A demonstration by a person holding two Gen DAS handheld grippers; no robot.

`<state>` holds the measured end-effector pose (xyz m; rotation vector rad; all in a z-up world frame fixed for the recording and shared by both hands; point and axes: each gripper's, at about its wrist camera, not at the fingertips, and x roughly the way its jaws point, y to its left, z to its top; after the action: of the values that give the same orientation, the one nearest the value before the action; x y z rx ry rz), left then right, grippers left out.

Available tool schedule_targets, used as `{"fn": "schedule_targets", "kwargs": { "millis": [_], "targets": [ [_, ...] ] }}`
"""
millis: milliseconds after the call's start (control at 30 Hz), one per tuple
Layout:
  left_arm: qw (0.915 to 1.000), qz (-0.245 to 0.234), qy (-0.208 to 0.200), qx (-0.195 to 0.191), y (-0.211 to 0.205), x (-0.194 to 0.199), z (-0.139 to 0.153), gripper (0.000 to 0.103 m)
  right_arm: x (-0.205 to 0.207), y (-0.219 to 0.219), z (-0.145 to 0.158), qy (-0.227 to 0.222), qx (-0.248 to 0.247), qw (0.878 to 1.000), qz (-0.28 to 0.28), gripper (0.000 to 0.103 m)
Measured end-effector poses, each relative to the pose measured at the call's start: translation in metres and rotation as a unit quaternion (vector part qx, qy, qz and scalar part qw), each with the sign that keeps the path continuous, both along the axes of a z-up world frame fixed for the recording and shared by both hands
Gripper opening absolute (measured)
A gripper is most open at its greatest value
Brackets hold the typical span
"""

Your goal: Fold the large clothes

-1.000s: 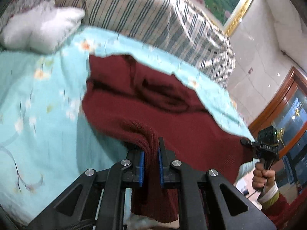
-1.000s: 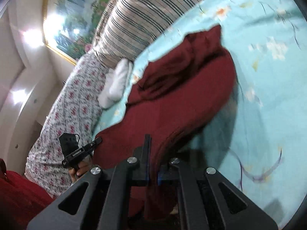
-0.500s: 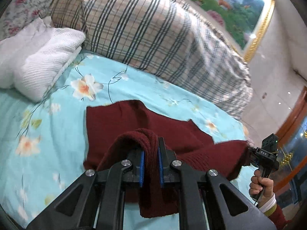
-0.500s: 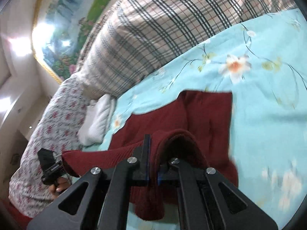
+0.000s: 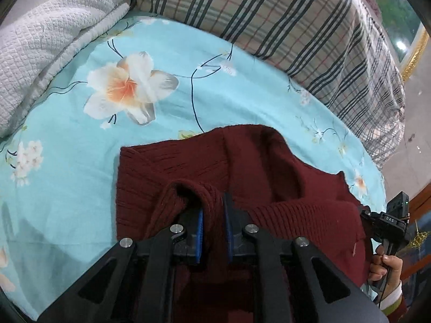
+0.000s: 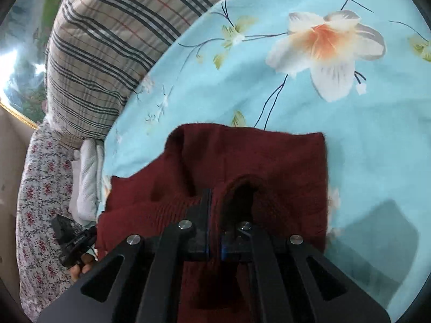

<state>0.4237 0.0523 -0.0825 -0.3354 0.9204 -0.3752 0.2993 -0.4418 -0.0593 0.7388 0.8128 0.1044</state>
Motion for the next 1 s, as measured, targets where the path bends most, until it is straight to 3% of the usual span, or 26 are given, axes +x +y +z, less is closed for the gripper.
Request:
{"fn": "schedule_targets", "kwargs": {
  "millis": [167,300,367,433,533,633,767,833,933,1000],
  "targets": [
    [0.9996,0.011,0.008,-0.025,0.018,-0.028,0.013,0.02,-0.029,-0.009,0.017,-0.007,-0.009,0.999,-0.038,0.02],
    [0.9974,-0.036,0.008,-0.061,0.006,-0.073,0.03,0.02,-0.065,0.012,0.04,-0.046,-0.034,0.998,-0.033,0.021],
    [0.9951,-0.074,0.003,-0.065,-0.017,-0.096,0.034,0.022,-0.072,0.046,0.044,-0.057,-0.052,0.997,0.031,0.021],
    [0.9909,-0.122,0.009,-0.057,-0.047,-0.106,0.03,0.024,-0.065,0.086,0.038,-0.036,-0.083,0.99,0.11,0.021],
    [0.9851,-0.169,0.027,-0.012,-0.092,-0.103,0.017,0.024,-0.043,0.137,0.021,0.012,-0.168,0.969,0.182,0.021],
    [0.9843,-0.17,0.037,0.03,-0.109,-0.08,0.007,0.019,-0.016,0.134,0.015,0.027,-0.177,0.97,0.166,0.021],
    [0.9871,-0.156,0.037,0.006,-0.094,-0.039,0.013,0.006,0.015,0.091,0.018,0.028,-0.166,0.982,0.089,0.02],
    [0.9911,-0.129,0.029,0.01,-0.082,-0.02,0.021,0.008,0.021,0.073,0.02,0.034,-0.179,0.982,0.046,0.021],
    [0.9963,-0.068,0.008,0.052,-0.06,0.006,0.029,0.011,0.024,0.046,0.027,0.021,-0.161,0.987,-0.007,0.021],
    [0.9974,-0.018,0.006,0.07,-0.038,0.02,0.029,0.028,0.02,0.036,0.029,0.019,-0.158,0.987,-0.035,0.021]
  ]
}}
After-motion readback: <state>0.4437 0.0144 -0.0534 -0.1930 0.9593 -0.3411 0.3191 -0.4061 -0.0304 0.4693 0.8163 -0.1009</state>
